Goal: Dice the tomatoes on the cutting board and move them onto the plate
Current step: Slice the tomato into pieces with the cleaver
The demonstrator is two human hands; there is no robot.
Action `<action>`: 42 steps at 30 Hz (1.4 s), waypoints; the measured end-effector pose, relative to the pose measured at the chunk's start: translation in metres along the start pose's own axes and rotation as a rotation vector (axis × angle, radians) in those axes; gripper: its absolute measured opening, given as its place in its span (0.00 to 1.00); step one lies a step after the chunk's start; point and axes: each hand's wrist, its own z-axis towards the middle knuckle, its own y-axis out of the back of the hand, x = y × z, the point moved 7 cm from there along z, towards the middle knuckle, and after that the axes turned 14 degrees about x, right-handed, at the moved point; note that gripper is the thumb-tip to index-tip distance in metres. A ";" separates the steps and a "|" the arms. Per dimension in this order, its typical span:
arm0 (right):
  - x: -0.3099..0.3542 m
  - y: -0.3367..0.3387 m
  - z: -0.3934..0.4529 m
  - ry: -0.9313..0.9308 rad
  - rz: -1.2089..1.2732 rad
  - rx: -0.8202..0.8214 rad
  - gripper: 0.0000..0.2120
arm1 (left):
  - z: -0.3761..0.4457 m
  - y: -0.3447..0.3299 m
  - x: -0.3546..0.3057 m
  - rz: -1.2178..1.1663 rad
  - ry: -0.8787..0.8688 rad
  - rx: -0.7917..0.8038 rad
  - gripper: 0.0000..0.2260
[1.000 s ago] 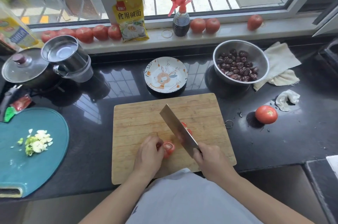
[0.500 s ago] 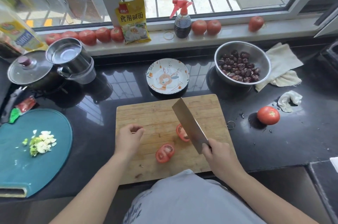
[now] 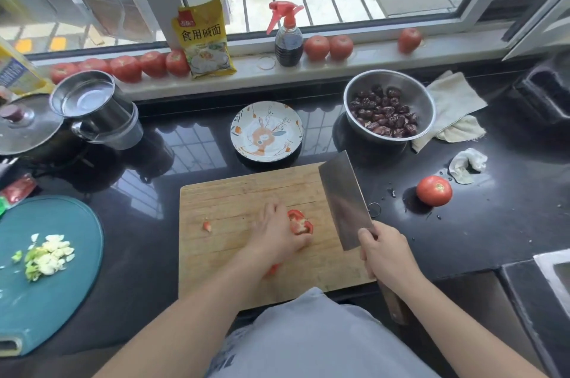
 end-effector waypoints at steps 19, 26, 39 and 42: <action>-0.027 0.015 0.013 0.001 -0.043 0.067 0.11 | 0.023 -0.009 -0.003 -0.113 -0.081 -0.061 0.30; -0.018 0.005 0.013 0.054 -0.040 0.173 0.13 | 0.018 -0.018 -0.006 -0.355 -0.041 0.101 0.30; -0.011 -0.022 0.029 0.041 0.065 0.183 0.13 | 0.009 -0.019 -0.003 -0.637 -0.013 0.004 0.28; -0.011 -0.021 0.030 0.035 0.057 0.171 0.13 | 0.009 -0.018 -0.003 -0.623 -0.022 -0.003 0.27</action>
